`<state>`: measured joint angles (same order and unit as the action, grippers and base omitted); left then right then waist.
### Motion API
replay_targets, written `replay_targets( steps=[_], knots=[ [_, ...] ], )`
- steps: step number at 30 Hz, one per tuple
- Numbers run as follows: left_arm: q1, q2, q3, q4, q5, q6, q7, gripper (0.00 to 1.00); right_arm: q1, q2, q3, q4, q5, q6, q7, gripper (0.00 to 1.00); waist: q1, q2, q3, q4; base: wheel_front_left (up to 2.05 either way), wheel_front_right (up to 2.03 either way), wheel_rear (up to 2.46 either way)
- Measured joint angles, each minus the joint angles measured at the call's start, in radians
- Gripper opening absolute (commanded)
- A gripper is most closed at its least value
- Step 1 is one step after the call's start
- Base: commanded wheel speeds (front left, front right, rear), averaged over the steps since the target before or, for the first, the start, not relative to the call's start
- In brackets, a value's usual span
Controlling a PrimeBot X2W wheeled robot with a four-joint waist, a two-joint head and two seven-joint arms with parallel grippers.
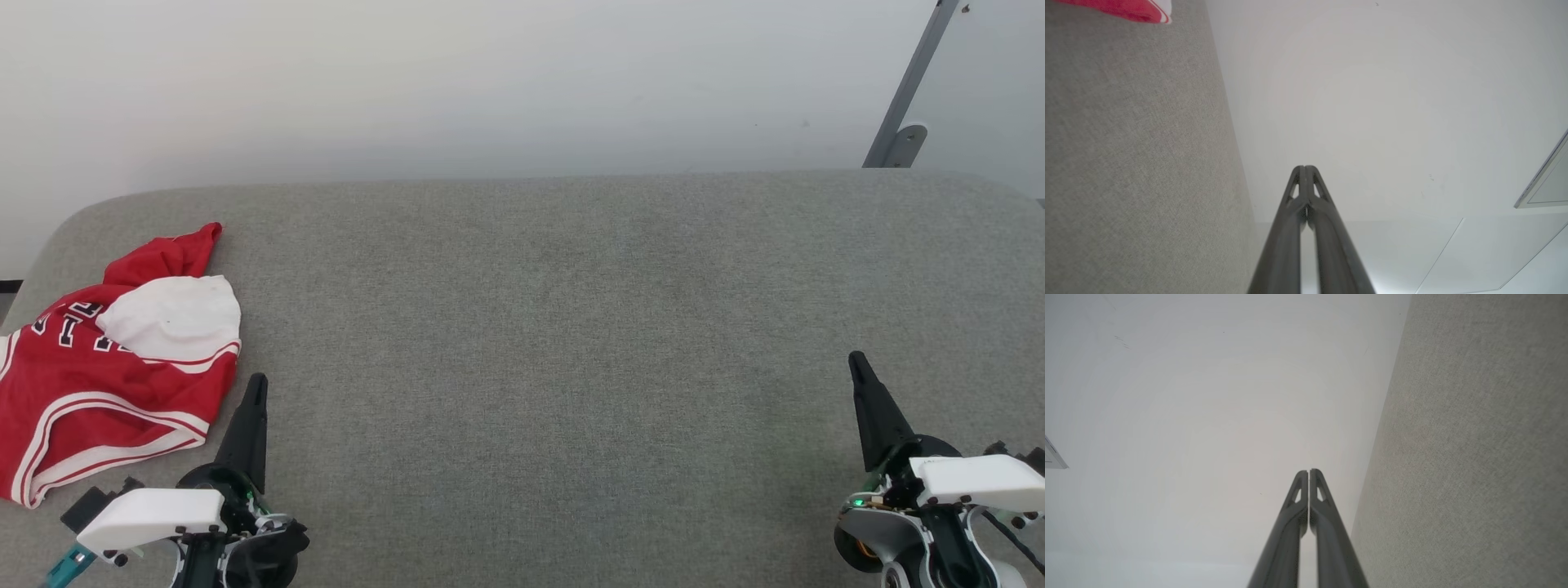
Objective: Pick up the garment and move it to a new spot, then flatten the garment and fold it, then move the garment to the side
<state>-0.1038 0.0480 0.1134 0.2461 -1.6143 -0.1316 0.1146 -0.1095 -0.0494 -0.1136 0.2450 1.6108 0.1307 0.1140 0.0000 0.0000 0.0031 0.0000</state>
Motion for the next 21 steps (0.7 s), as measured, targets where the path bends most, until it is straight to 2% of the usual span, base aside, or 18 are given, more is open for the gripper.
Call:
replay_targets(
  steps=[21],
  knots=[
    [0.0, 0.0, 0.0, 0.0, 0.0, 0.0, 0.0, 0.0, 0.0, 0.0, 0.0, 0.001, 0.0, 0.0, 0.0, 0.0, 0.0, 0.0, 0.0, 0.0, 0.0, 0.0, 0.0]
  ],
)
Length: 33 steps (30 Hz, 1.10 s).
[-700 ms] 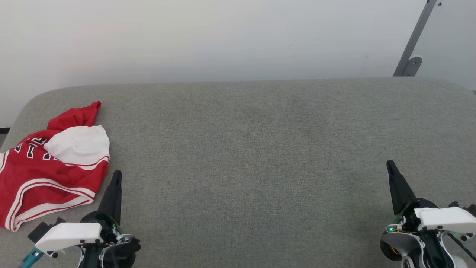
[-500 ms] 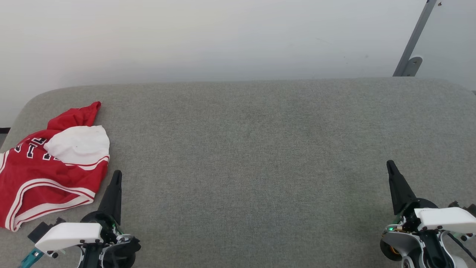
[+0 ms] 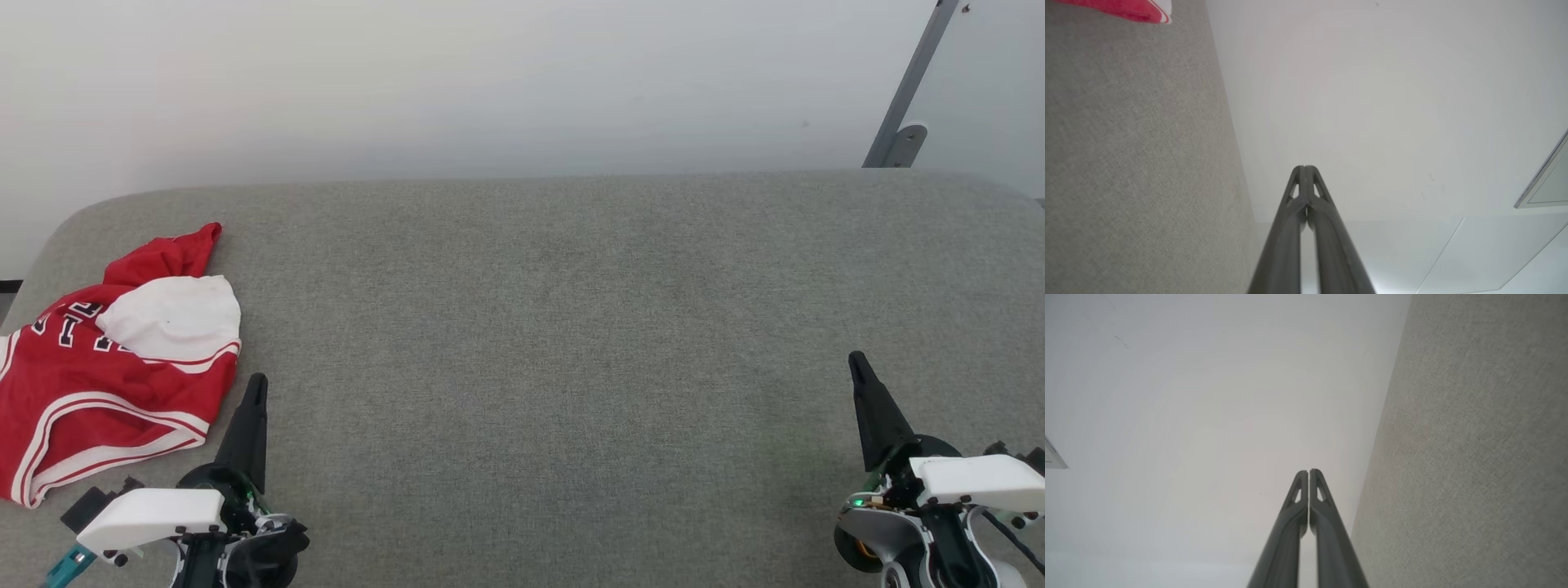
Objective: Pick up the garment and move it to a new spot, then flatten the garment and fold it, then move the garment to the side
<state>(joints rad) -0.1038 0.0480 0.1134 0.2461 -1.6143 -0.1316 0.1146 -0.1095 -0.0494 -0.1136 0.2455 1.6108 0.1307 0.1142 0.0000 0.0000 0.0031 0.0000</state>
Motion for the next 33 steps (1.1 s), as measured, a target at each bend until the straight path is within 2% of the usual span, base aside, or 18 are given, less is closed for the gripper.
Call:
replay_targets(
  steps=[33],
  knots=[
    [0.0, 0.0, 0.0, 0.0, 0.0, 0.0, 0.0, 0.0, 0.0, 0.0, 0.0, 0.0, 0.0, 0.0, 0.0, 0.0, 0.0, 0.0, 0.0, 0.0, 0.0, 0.0, 0.0]
  ],
)
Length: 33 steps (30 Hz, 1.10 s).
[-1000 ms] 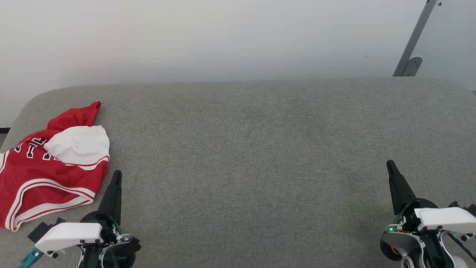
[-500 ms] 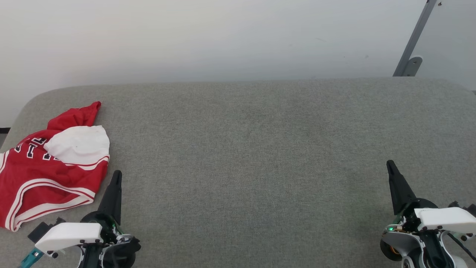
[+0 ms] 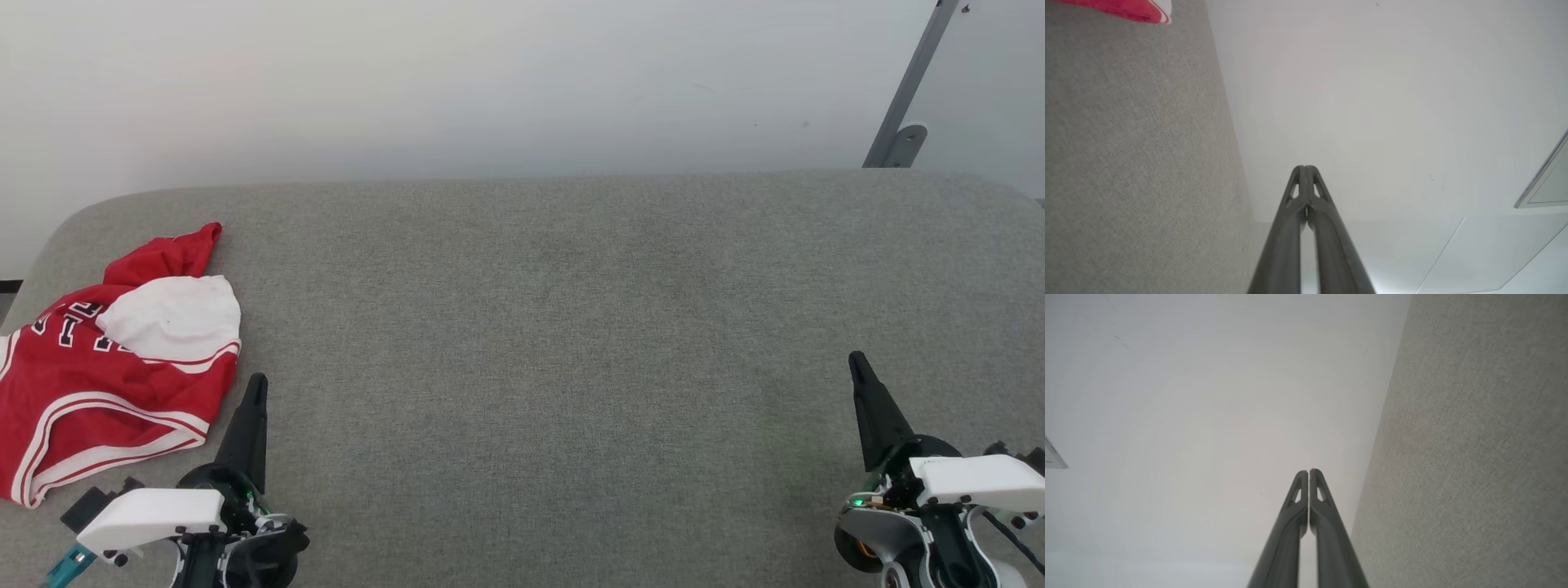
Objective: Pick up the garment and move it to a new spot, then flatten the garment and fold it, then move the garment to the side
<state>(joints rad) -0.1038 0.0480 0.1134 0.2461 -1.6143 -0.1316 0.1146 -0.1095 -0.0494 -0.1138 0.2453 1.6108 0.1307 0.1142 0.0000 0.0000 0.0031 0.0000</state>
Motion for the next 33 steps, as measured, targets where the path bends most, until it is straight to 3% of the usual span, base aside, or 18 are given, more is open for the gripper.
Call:
replay_targets(
  steps=[11, 12, 13, 14, 15, 20, 21, 33],
  knots=[
    [0.0, 0.0, 0.0, 0.0, 0.0, 0.0, 0.0, 0.0, 0.0, 0.0, 0.0, 0.0, 0.0, 0.0, 0.0, 0.0, 0.0, 0.0, 0.0, 0.0, 0.0, 0.0, 0.0],
    [0.0, 0.0, 0.0, 0.0, 0.0, 0.0, 0.0, 1.0, 0.0, 0.0, 0.001, 0.0, 0.0, 0.0, 0.0, 1.0, 0.0, 0.0, 0.0, 0.0, 0.0, 0.0, 0.0],
    [0.002, -0.001, 0.0, 0.005, 0.0, 0.0, 0.0, 0.0, 0.002, 0.0, 0.0, 0.005, 0.0, 0.0, 0.0, 0.0, 0.0, 0.0, 0.0, 0.0, 0.0, 0.0, 0.0],
    [0.009, -0.004, 0.0, 0.013, 0.0, 0.0, 0.0, 0.0, 0.008, 0.002, 0.001, 0.014, 0.0, 0.0, 0.0, 0.0, 0.0, 0.0, 0.0, 0.0, 0.0, 0.0, 0.0],
    [0.018, -0.008, 0.0, 0.023, 0.0, 0.0, 0.0, 1.0, 0.018, 0.003, 0.001, 0.024, 0.0, 0.0, 0.0, 1.0, 0.0, 0.0, 0.0, 0.0, 0.0, 0.0, 0.0],
    [0.04, -0.008, -0.002, 0.065, 0.014, 0.0, -0.018, 1.0, 0.025, 0.005, 0.001, 0.08, -0.002, 0.0, -0.01, 1.0, 0.0, 0.0, 0.0, 0.0, 0.0, 0.0, 0.0],
    [0.004, 0.026, -0.021, 0.07, 0.081, 0.0, -0.058, 1.0, -0.029, -0.017, 0.017, 0.107, -0.046, 0.0, -0.042, 1.0, 0.0, 0.0, 0.001, 0.001, 0.0, 0.0, 0.0],
    [-0.037, 0.061, -0.032, 0.079, 0.311, 0.0, -0.108, 1.0, -0.11, -0.067, 0.114, 0.169, -0.196, 0.0, -0.097, 1.0, 0.0, 0.0, 0.003, 0.003, 0.0, 0.0, 0.0]
  ],
)
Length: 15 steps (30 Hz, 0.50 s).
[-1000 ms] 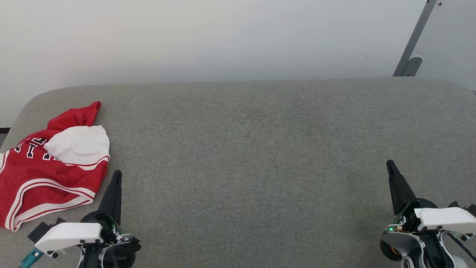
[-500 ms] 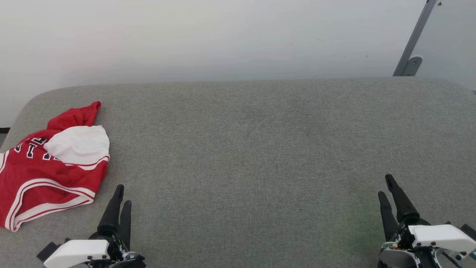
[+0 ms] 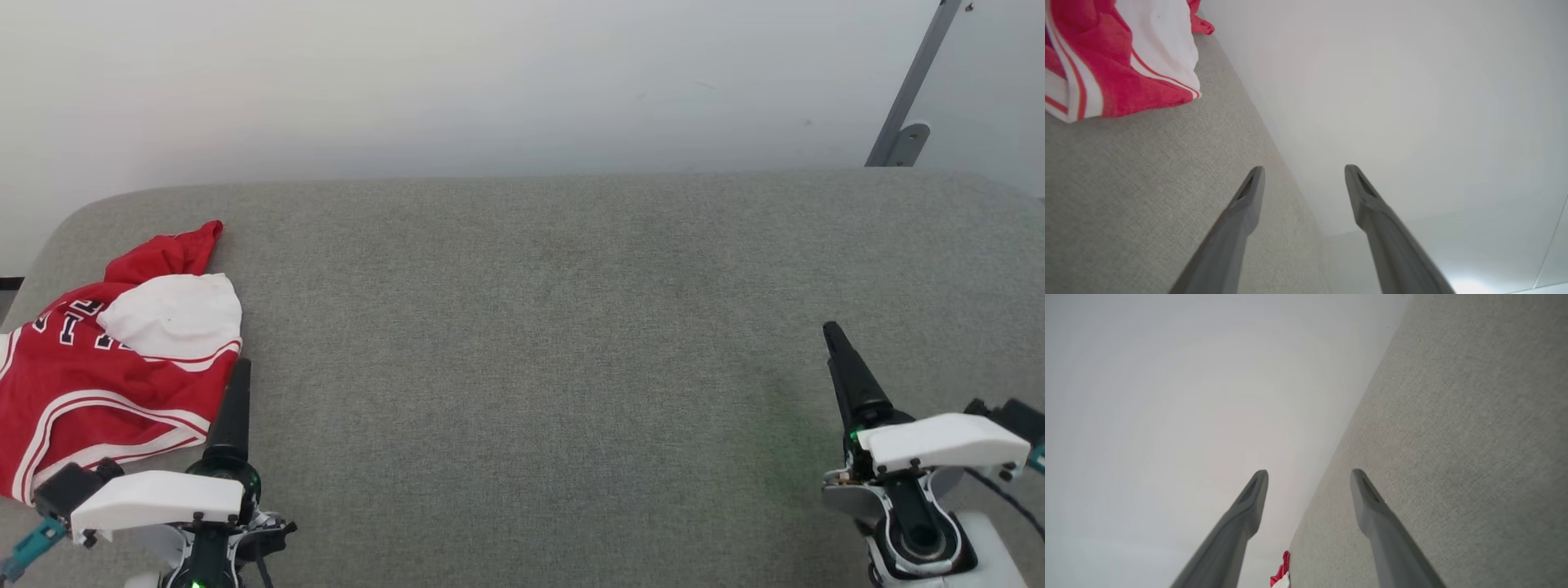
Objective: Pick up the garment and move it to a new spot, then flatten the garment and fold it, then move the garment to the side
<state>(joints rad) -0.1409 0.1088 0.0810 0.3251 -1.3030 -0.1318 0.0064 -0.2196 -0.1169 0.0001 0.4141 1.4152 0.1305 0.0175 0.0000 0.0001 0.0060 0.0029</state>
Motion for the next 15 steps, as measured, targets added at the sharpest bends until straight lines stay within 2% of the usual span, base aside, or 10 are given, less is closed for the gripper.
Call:
replay_targets(
  steps=[9, 15],
  knots=[
    [-0.021, 0.019, -0.003, 0.001, 0.218, 0.009, -0.035, 1.0, -0.069, -0.052, 0.059, 0.059, -0.197, 0.0, -0.046, 1.0, 0.0, 0.0, 0.003, 0.001, 0.0, 0.0, 0.0],
    [-0.032, 0.034, -0.016, 0.005, 0.357, 0.019, -0.058, 1.0, -0.098, -0.069, 0.05, 0.062, -0.373, 0.0, -0.067, 1.0, 0.0, 0.0, 0.006, 0.0, 0.0, 0.0, 0.0]
  ],
)
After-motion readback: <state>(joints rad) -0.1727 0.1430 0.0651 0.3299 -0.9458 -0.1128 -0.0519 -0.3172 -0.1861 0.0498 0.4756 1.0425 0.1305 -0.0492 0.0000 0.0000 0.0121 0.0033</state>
